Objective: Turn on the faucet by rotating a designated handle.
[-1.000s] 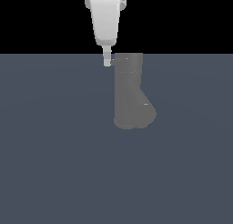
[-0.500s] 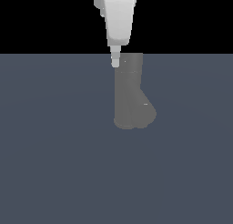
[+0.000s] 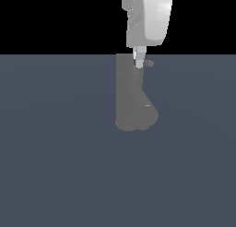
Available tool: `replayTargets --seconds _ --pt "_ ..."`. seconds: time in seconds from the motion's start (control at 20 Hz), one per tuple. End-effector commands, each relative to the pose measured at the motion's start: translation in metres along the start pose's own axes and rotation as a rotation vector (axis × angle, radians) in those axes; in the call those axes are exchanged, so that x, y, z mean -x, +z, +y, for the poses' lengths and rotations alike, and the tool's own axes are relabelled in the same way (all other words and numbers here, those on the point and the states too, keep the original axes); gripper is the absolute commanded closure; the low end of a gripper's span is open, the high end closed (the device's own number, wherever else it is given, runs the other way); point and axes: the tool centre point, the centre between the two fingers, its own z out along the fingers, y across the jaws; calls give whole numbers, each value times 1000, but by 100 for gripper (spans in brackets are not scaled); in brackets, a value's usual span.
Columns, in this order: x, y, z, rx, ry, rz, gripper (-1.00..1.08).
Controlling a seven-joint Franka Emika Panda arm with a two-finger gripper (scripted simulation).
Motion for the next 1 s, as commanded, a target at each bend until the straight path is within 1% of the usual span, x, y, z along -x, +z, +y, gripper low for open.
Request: replayTargets --seconds 0.0,0.1,0.15,0.2,0.95 --pt "-41 0 5 -3 51 2 108" --pt "-54 0 6 -2 54 2 108" --pt "-54 0 6 -2 54 2 108" --pt "-20 0 -1 0 -2 0 108" --pt "-72 0 -36 -1 27 1 108"
